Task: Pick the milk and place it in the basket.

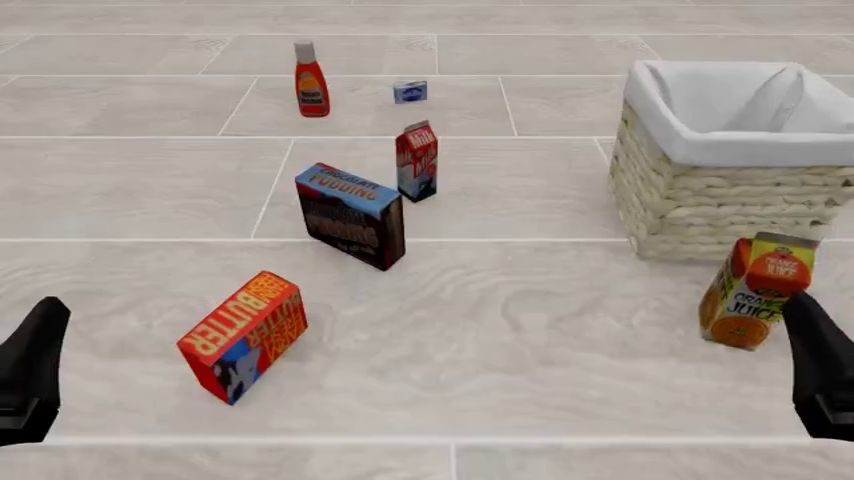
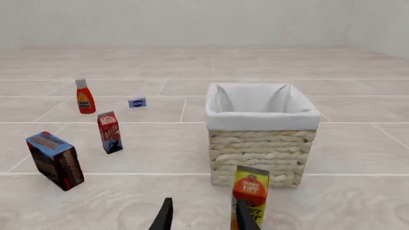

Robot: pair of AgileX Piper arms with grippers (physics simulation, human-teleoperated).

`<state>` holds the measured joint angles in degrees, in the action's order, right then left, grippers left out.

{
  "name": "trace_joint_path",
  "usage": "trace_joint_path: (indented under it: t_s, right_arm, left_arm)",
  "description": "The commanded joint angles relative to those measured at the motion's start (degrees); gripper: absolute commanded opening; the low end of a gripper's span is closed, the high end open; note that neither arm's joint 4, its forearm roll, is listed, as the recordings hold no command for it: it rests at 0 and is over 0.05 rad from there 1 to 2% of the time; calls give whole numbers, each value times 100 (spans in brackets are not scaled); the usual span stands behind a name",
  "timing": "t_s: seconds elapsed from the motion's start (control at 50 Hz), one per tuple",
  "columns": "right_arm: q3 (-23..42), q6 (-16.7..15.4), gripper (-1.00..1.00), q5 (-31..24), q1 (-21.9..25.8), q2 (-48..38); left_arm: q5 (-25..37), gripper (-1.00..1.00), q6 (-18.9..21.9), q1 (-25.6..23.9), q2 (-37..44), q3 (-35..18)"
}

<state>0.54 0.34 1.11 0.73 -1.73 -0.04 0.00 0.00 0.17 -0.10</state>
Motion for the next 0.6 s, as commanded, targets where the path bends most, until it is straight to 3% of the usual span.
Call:
trace_joint_path:
  t_s: [0.02, 0.08, 0.1, 0.24, 0.3, 0.34, 0.42, 0.48, 0.6]
  right_arm:
    - [100, 11, 100, 190, 308, -425]
    - [239, -253, 100, 140, 285, -517]
    - [254, -248, 100, 386, 299, -929]
    - [566, -395, 100, 734, 1057, -1564]
    - [839, -387, 100, 1026, 1515, -2298]
    - [1041, -790, 100, 1145, 1529, -2600]
    - [1426, -635, 100, 1181, 1818, -2952]
    - [1721, -818, 100, 1335, 1985, -3470]
    - [2362, -870, 100, 1369, 2245, -4481]
  left_arm:
    - [-7, 100, 0, 0, 25, -15]
    - [-7, 100, -1, 0, 26, -15]
    - [-7, 100, 1, -1, 24, -15]
    - [-7, 100, 0, 1, 24, -15]
    - [-7, 100, 0, 0, 25, -15]
    - [-7, 100, 0, 1, 25, -15]
    - [-7, 100, 0, 1, 25, -15]
    - [-7, 100, -1, 1, 25, -15]
    - [-7, 100, 0, -1, 25, -15]
